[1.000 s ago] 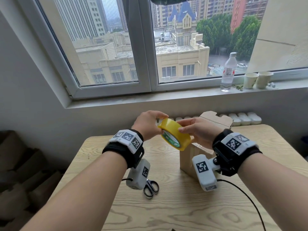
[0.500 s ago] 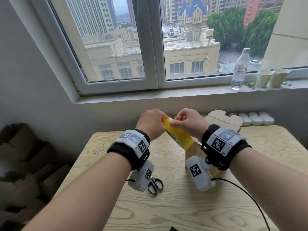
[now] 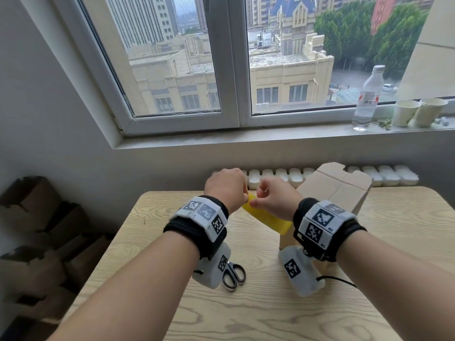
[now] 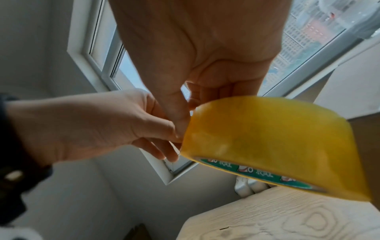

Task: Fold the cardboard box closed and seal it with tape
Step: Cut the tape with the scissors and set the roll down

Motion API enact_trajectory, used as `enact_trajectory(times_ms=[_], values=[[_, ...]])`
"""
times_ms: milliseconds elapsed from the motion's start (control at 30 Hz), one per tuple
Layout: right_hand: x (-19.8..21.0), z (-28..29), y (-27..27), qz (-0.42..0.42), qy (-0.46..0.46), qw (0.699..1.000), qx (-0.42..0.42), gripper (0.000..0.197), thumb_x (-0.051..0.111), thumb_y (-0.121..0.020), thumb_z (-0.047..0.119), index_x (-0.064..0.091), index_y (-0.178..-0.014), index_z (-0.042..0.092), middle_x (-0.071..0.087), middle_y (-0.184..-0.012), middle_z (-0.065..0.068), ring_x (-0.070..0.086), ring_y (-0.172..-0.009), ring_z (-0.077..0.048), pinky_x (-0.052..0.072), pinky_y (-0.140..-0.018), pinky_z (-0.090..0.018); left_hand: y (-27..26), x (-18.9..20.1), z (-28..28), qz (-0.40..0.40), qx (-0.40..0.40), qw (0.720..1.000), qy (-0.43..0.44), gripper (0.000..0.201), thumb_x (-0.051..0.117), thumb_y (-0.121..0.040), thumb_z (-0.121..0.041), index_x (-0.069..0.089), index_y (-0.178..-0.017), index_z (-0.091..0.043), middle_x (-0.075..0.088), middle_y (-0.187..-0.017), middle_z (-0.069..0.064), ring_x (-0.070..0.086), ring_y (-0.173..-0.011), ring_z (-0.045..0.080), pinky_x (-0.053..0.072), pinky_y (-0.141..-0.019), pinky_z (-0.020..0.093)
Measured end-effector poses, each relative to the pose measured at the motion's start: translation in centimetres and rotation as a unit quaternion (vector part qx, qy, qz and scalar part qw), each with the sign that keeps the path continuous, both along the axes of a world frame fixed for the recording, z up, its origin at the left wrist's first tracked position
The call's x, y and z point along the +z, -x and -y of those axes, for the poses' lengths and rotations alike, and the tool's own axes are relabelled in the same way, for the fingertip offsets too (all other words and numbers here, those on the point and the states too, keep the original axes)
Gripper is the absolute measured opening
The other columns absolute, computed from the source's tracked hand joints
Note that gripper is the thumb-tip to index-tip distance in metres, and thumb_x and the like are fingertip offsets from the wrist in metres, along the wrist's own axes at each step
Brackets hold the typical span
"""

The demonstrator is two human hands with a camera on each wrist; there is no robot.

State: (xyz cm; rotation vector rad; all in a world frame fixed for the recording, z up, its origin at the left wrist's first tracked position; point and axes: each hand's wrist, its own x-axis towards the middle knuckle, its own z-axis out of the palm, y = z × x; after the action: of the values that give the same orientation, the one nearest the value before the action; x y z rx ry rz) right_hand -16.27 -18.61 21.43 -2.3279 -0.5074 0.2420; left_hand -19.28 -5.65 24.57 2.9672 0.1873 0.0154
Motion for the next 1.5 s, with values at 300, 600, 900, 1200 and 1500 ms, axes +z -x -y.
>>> enact_trajectory(times_ms=[300,600,900,1200,1500], values=[[0.1,-0.4,1.0,0.049,0.109,0.992,0.050,0.025,0.069,-0.081,0.030,0.046,-0.074,0.026,0.058,-0.086,0.005,0.055,-0.080,-0.017,0.040,-0.063,-0.028,0.0,-1.5,-0.1,-0.018,-0.035,0.998,-0.038,0.020,0.067,-0.082,-0.027,0.069,-0.099,-0.016,0.070,-0.092,0.002,0.065,-0.094,0.020,0.054,-0.082,0.036],[-0.5,-0.3,0.9,0.029,0.090,0.994,0.062,0.027,0.071,-0.079,0.029,0.046,-0.070,0.028,0.056,-0.082,0.007,0.054,-0.077,-0.015,0.038,-0.060,-0.026,0.4,-2.0,-1.5,-0.015,-0.077,0.997,0.009,0.012,0.067,-0.079,-0.037,0.062,-0.072,-0.027,0.064,-0.088,-0.007,0.053,-0.083,0.012,0.050,-0.075,0.031],[-0.8,-0.2,0.7,-0.008,0.036,0.997,0.069,0.030,0.076,-0.077,0.025,0.047,-0.069,0.024,0.052,-0.073,0.006,0.049,-0.069,-0.013,0.040,-0.060,-0.026,0.8,-2.6,-3.4,-0.070,-0.096,0.972,0.204,0.008,0.063,-0.073,-0.016,0.067,-0.066,-0.017,0.066,-0.060,-0.005,0.060,-0.059,0.009,0.056,-0.068,0.033],[-0.8,-0.3,0.7,-0.013,-0.037,0.998,0.045,0.029,0.077,-0.076,0.027,0.049,-0.070,0.021,0.053,-0.071,0.005,0.048,-0.067,-0.013,0.042,-0.063,-0.027,0.7,-2.3,-4.1,-0.083,-0.070,0.934,0.340,0.016,0.054,-0.081,-0.006,0.060,-0.068,-0.014,0.059,-0.066,0.003,0.057,-0.063,0.013,0.054,-0.065,0.030],[-1.0,-0.1,1.1,-0.092,-0.059,0.993,0.049,0.044,0.085,-0.062,0.008,0.048,-0.078,0.024,0.057,-0.081,0.003,0.055,-0.076,-0.015,0.048,-0.068,-0.030,0.3,-2.8,-4.4,-0.072,-0.100,0.945,0.304,0.016,0.061,-0.087,-0.009,0.053,-0.075,-0.018,0.054,-0.077,0.003,0.053,-0.069,0.017,0.054,-0.066,0.036]])
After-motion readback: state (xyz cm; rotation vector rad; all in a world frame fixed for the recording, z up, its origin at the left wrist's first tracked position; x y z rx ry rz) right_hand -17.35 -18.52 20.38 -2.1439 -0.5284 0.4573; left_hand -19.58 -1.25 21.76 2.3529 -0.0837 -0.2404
